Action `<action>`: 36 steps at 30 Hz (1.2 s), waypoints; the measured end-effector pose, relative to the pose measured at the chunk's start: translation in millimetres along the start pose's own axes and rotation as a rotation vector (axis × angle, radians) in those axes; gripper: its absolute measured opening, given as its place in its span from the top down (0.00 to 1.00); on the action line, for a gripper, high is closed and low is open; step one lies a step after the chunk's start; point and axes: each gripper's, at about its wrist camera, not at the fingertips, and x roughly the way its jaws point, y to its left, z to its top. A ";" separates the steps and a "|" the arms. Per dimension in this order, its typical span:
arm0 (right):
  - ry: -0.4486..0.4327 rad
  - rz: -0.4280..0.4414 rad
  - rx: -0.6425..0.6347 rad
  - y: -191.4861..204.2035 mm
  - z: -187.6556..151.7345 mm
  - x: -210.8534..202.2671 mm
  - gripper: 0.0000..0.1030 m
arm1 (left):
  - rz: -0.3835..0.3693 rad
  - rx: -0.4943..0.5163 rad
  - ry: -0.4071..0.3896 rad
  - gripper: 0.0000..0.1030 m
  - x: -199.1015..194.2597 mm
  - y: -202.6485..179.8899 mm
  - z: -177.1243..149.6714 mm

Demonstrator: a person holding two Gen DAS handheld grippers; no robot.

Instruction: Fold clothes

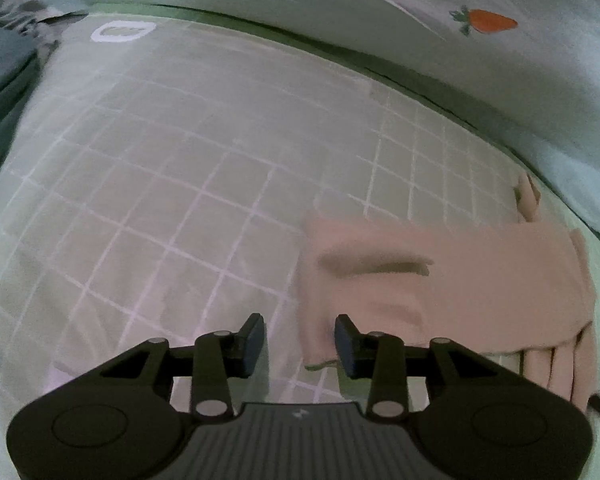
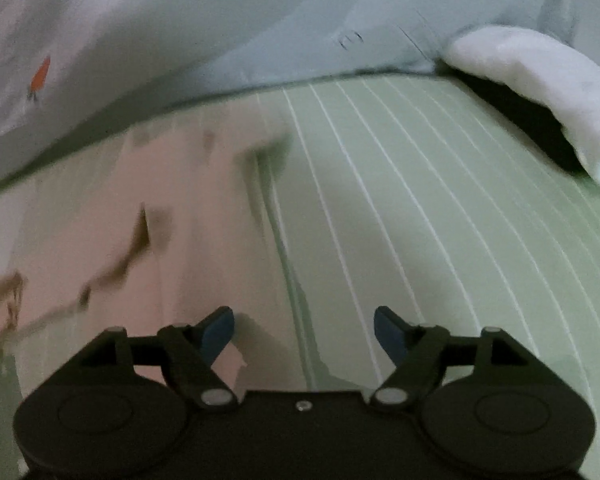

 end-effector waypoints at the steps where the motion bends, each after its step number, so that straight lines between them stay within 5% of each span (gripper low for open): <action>1: 0.006 -0.015 0.007 -0.1 -10.4 -4.8 0.24 | -0.006 0.013 0.003 0.60 -0.2 0.5 -0.1; 16: -0.013 -0.182 0.078 40.3 -120.6 -73.7 0.19 | -0.063 0.224 0.008 0.58 -0.7 -3.2 -4.0; 20: 0.006 -0.171 0.066 49.8 -126.9 -80.0 0.12 | -0.059 0.265 0.004 0.61 0.8 -7.6 -3.5; 22: 0.016 -0.180 0.068 52.4 -127.6 -80.6 0.12 | -0.077 0.269 0.008 0.90 -0.1 -9.3 -2.2; 36: -0.064 -0.196 0.097 36.4 -103.5 -87.9 0.12 | -0.307 0.320 -0.070 0.95 -62.6 -53.3 -9.8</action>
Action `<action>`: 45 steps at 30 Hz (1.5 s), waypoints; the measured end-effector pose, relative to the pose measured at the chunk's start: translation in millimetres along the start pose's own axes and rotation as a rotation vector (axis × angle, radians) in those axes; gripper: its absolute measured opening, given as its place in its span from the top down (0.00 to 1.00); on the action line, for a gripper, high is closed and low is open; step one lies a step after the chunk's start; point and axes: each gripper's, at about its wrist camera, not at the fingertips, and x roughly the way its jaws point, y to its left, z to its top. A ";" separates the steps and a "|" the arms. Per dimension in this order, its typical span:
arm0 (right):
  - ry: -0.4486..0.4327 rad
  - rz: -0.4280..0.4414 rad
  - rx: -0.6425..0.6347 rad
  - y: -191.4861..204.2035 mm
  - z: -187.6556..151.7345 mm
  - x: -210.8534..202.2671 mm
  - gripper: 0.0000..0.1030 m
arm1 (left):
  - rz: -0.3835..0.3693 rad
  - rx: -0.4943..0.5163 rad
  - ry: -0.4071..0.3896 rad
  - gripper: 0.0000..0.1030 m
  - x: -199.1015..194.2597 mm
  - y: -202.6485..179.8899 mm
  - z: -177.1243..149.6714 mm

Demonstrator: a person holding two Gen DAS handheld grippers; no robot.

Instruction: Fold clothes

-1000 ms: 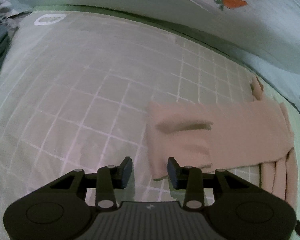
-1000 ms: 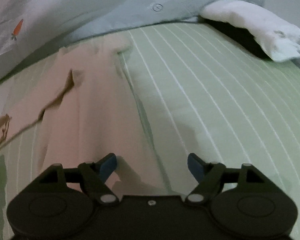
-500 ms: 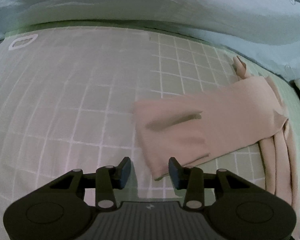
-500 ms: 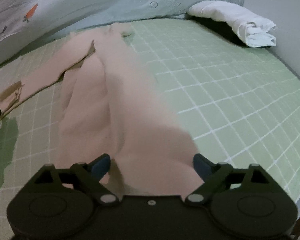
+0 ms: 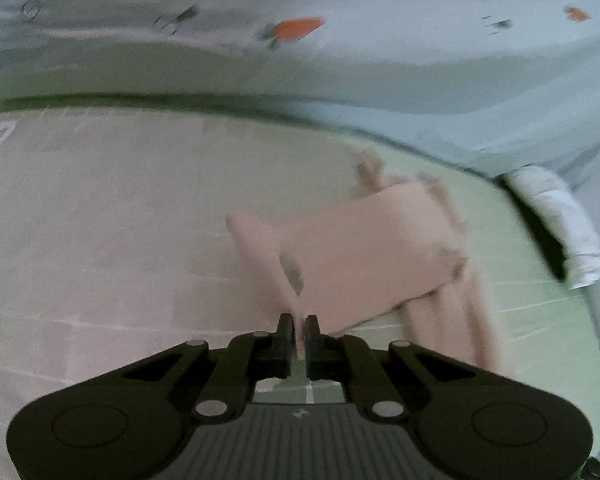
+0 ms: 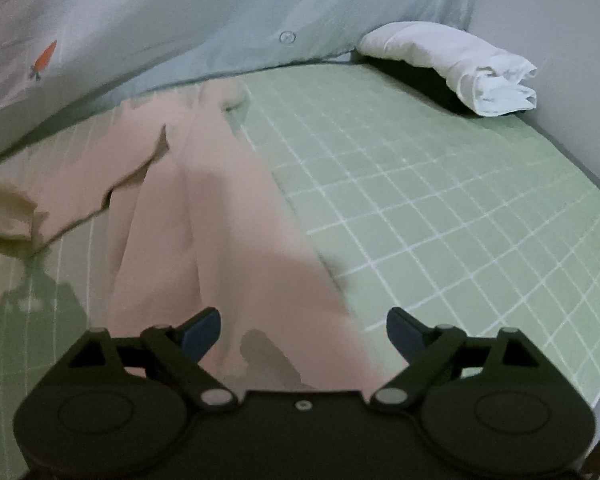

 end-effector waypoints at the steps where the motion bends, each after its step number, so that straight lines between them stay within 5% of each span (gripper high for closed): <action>1: -0.006 0.006 0.004 -3.2 1.8 0.1 0.12 | -0.018 0.004 -0.010 0.95 -5.1 -9.2 -2.7; 12: -0.105 0.109 -0.018 -68.3 17.9 -17.8 0.12 | -0.200 0.028 -0.038 0.95 -45.9 -131.4 -70.6; 14: -0.115 0.125 -0.022 -81.5 19.8 -20.3 0.12 | -0.192 0.052 -0.003 0.94 -42.0 -153.7 -86.4; 18: -0.120 0.155 -0.035 -103.9 23.3 -22.7 0.12 | -0.129 0.027 0.080 0.78 -33.7 -175.4 -115.2; 24: -0.140 0.263 -0.117 -111.0 23.6 -21.4 0.13 | -0.025 -0.085 0.074 0.61 -46.8 -167.2 -142.5; 30: -0.165 0.282 -0.404 -78.4 22.4 -7.2 0.22 | 0.056 -0.181 0.047 0.49 -61.7 -150.1 -153.5; 37: -0.130 0.365 -0.443 -50.7 28.1 16.3 0.24 | 0.119 -0.183 0.040 0.38 -68.6 -145.3 -157.2; 45: -0.176 0.483 -0.607 0.6 37.6 19.2 0.48 | 0.163 -0.204 0.027 0.36 -68.8 -126.0 -142.5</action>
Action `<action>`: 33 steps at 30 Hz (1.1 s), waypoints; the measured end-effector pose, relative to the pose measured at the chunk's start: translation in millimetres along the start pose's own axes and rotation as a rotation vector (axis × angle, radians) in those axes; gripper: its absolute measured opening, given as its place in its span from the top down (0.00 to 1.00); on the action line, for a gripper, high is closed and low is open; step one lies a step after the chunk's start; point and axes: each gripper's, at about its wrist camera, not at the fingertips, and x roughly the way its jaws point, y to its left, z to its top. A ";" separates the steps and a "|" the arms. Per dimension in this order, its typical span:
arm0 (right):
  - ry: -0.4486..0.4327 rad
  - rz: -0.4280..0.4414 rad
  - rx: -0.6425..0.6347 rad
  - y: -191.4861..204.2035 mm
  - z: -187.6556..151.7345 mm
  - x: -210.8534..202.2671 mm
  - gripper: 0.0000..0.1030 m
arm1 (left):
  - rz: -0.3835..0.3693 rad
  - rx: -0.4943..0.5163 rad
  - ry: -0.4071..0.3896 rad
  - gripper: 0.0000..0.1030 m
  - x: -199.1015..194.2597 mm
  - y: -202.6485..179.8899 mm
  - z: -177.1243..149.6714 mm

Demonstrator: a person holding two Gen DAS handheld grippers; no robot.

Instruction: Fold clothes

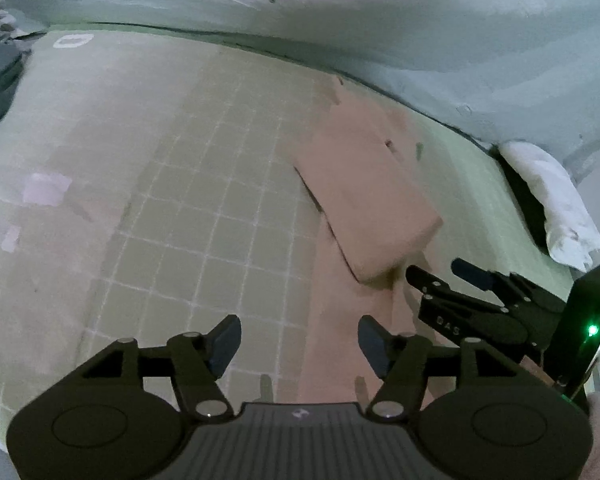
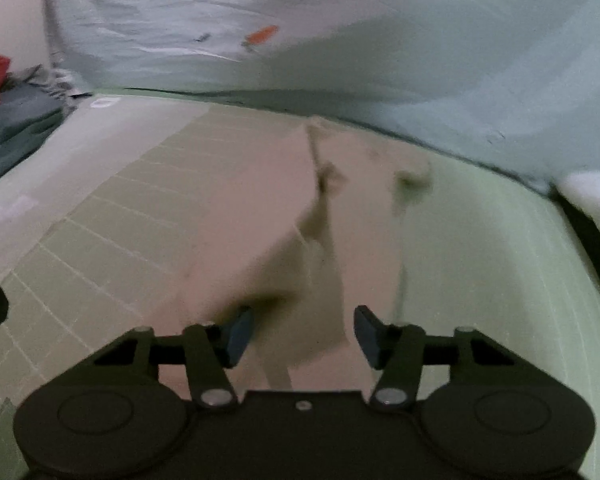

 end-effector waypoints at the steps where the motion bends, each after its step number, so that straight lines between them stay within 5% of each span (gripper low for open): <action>1: -0.011 0.010 -0.016 3.2 5.9 4.2 0.49 | 0.005 -0.004 -0.003 0.36 1.4 2.3 3.8; 7: -0.050 0.047 -0.042 11.0 36.1 35.2 0.54 | 0.009 -0.011 0.005 0.33 18.7 14.9 26.5; 12: 0.009 0.065 -0.053 13.3 48.9 66.3 0.50 | 0.003 -0.011 0.036 0.32 37.7 24.8 49.7; 17: 0.060 0.103 0.078 -2.8 47.2 83.5 0.44 | 0.002 0.000 0.046 0.32 54.4 30.1 69.0; 19: 0.067 0.141 0.109 -6.5 48.3 84.5 0.53 | 0.001 -0.004 0.054 0.32 57.9 31.3 70.7; 21: 0.070 0.170 0.132 -8.9 49.0 84.1 0.77 | 0.003 -0.008 0.065 0.32 59.0 31.1 69.0; 24: 0.058 0.169 0.151 -9.3 45.8 75.1 0.91 | 0.015 -0.005 0.084 0.31 60.1 29.9 62.7; 33: -0.011 0.161 0.263 -21.9 31.7 21.9 0.95 | 0.022 -0.001 0.051 0.31 43.4 21.1 44.7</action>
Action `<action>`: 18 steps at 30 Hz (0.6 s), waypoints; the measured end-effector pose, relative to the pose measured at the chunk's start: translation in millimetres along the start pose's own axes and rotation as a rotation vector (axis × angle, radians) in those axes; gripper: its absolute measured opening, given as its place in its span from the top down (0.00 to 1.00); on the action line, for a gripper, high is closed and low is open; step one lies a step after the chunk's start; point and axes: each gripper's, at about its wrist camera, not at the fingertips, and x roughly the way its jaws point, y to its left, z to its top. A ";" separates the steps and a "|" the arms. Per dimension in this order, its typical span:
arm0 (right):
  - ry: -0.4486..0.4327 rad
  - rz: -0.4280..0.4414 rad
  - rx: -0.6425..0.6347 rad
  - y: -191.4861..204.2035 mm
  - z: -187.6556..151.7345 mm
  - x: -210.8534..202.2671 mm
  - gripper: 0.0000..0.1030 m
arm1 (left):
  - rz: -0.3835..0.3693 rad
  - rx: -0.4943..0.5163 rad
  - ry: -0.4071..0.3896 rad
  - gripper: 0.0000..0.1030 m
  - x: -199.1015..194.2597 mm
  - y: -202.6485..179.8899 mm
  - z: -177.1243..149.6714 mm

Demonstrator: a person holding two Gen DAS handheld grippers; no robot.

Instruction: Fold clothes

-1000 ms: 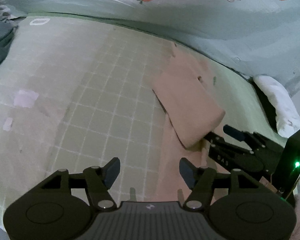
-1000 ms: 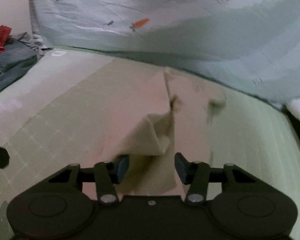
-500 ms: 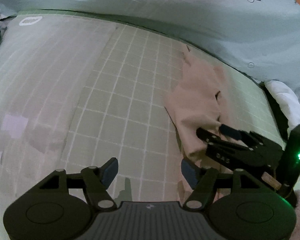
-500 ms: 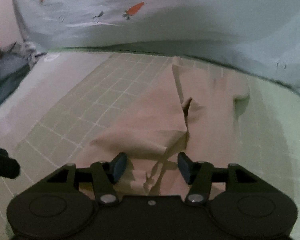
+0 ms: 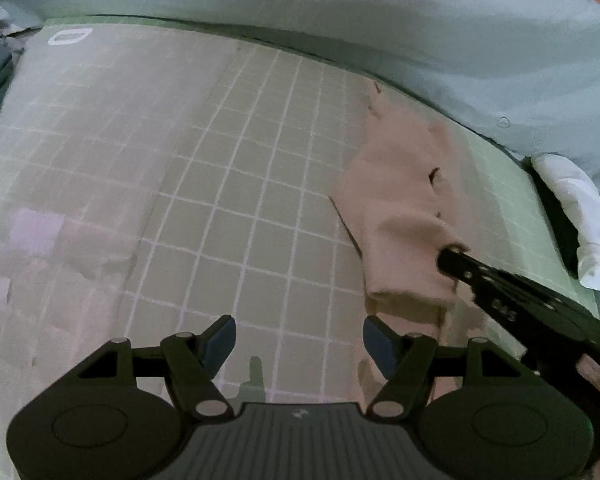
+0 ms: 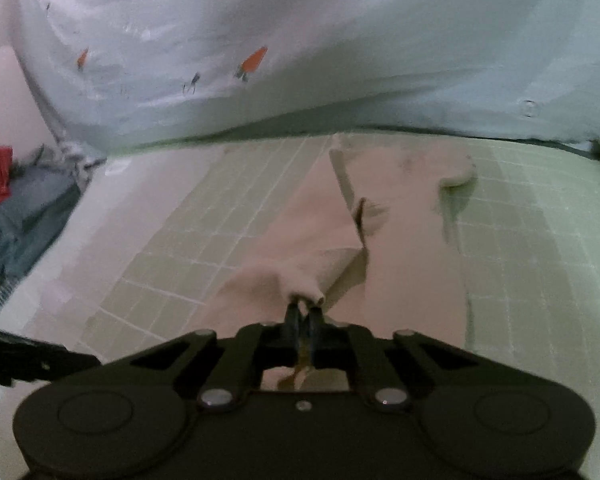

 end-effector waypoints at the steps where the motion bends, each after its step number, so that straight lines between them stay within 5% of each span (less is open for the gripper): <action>1: -0.010 -0.001 0.020 -1.8 -2.6 -8.6 0.95 | -0.003 0.003 0.006 0.31 -0.8 -1.8 -4.6; 18: 0.003 -0.024 0.349 -26.6 -89.7 -106.7 0.96 | -0.031 0.110 0.123 0.31 1.6 -35.8 -57.2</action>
